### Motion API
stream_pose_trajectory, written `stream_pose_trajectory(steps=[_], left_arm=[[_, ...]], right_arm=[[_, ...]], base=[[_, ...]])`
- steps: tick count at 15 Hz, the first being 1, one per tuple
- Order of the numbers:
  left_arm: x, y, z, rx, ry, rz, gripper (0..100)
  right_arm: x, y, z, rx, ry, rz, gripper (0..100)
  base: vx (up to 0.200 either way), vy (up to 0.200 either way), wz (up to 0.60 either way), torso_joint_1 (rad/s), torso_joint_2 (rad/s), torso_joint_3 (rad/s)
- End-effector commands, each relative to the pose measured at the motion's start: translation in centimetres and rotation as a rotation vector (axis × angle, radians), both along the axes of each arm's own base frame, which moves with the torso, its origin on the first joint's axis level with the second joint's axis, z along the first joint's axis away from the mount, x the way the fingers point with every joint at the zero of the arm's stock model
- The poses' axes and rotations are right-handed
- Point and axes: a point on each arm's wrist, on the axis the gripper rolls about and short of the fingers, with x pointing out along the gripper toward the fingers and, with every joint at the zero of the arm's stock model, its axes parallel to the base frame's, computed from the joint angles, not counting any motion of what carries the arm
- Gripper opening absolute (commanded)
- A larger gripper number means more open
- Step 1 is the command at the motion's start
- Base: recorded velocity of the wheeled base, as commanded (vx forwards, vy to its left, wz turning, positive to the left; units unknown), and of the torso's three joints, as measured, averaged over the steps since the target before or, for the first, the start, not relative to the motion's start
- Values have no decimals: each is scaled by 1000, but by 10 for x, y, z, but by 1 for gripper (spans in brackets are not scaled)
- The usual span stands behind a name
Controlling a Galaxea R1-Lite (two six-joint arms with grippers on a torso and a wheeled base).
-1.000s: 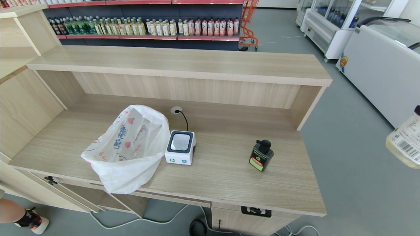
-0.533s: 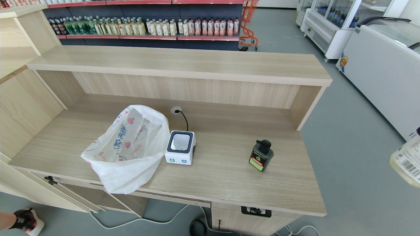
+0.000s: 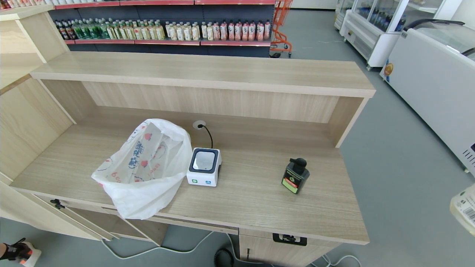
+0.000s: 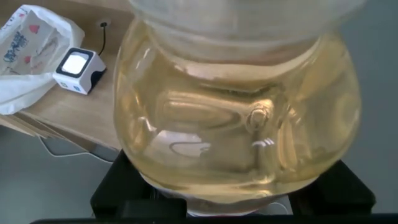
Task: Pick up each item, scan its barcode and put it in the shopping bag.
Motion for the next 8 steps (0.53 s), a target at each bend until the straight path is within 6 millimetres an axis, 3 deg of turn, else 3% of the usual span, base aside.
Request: stream_pose_trajectory(steps=[1,8], left_arm=[[0,0,0,1,1,-1,100],[0,0,0,1,1,-1,100]], right_arm=[[2,0,6,0,-7,1,0],[11,1,18,2,-12,7,0]], base=[[0,200,0,2,2,2],[0,200,0,0,2,2]])
